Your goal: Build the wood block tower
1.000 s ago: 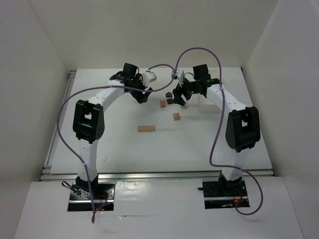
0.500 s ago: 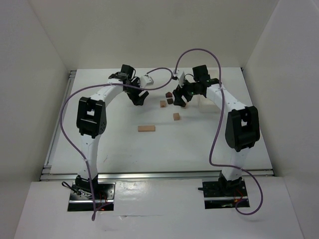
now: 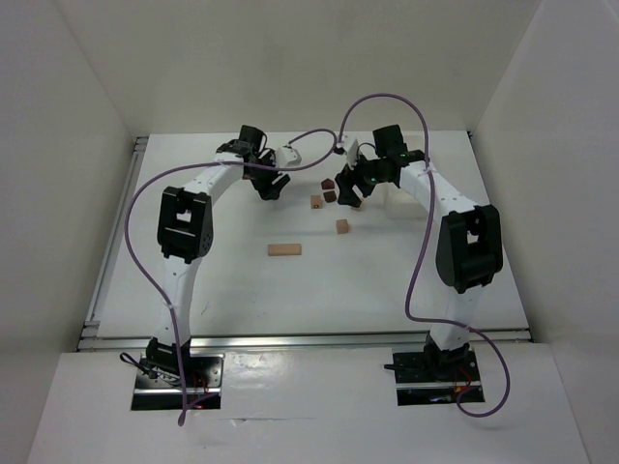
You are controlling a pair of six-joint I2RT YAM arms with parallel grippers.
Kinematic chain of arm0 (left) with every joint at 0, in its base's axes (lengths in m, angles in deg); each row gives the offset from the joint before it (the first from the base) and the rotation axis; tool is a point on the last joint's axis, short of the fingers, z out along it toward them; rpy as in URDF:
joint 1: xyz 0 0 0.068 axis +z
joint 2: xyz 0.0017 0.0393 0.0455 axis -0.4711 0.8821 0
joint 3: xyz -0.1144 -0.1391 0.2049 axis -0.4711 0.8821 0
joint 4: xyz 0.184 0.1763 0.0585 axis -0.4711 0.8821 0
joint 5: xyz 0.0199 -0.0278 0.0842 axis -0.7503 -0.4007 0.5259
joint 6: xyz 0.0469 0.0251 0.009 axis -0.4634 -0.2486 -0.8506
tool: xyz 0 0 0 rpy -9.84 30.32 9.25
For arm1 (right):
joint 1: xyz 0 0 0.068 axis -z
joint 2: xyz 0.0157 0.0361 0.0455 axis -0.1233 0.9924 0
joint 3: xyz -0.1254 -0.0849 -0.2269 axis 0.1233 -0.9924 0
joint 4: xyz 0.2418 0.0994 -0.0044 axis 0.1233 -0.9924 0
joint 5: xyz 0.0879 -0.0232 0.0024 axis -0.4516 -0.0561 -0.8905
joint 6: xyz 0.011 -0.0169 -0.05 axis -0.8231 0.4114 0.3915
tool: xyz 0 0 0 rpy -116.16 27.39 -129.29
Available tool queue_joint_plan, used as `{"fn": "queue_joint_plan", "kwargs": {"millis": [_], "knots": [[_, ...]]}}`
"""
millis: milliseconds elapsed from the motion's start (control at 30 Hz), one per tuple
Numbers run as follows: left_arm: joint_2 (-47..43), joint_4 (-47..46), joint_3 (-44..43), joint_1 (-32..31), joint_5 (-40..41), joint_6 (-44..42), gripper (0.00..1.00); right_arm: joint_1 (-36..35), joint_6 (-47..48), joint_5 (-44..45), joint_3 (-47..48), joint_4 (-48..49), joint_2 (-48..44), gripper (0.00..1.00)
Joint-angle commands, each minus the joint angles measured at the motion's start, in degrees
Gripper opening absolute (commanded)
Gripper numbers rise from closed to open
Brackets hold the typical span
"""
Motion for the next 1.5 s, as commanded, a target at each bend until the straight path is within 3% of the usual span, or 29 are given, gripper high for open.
{"fn": "queue_joint_plan", "kwargs": {"millis": [0, 167, 367, 467, 500, 633, 767, 1000, 1133, 1233, 1467], "knots": [[0.6, 0.0, -0.9, -0.2, -0.8, -2.5, 0.72, -0.1, -0.2, -0.2, 3.0, -0.6, 0.1, 0.81], [1.2, 0.0, -0.9, -0.2, -1.5, -2.5, 0.63, -0.1, -0.2, -0.2, 2.5, -0.6, 0.1, 0.81], [2.3, 0.0, -1.9, -0.2, -2.1, -3.0, 0.63, -0.1, -0.2, 0.8, 3.0, -0.6, 0.1, 0.81], [2.3, 0.5, -1.9, -0.2, -2.1, -4.3, 0.57, -0.1, -0.2, 1.4, 3.0, -0.6, -0.4, 0.81], [2.3, 0.5, -2.4, -0.2, -1.5, -4.3, 0.46, -0.1, -0.2, 1.4, 3.0, -0.6, -0.4, 0.81], [1.6, 2.8, -3.0, -0.2, -4.2, -5.5, 0.23, -0.1, -0.2, 2.0, 3.0, -0.6, -0.4, 0.81], [-1.7, 3.3, -1.0, -0.2, -4.7, -5.5, 0.14, -0.1, -0.2, 1.5, 2.5, -0.6, -1.4, 0.81], [-16.2, 10.9, 8.3, -0.2, -14.9, -11.6, 0.14, -0.1, -0.2, -0.7, -2.4, 4.0, -6.7, 0.81], [-26.8, 13.0, 19.2, -0.2, -17.9, -18.9, 0.14, 0.5, 0.4, -2.8, -6.1, 6.5, -9.4, 0.81], [-29.8, 17.1, 23.6, -0.9, -21.0, -21.9, 0.14, 0.5, 0.4, -3.4, -6.0, 6.5, -9.4, 0.81], [-36.6, 15.9, 34.6, -7.3, -15.8, -25.2, 0.14, 0.5, -1.9, -5.0, -6.3, 8.2, -8.8, 0.81]]}}
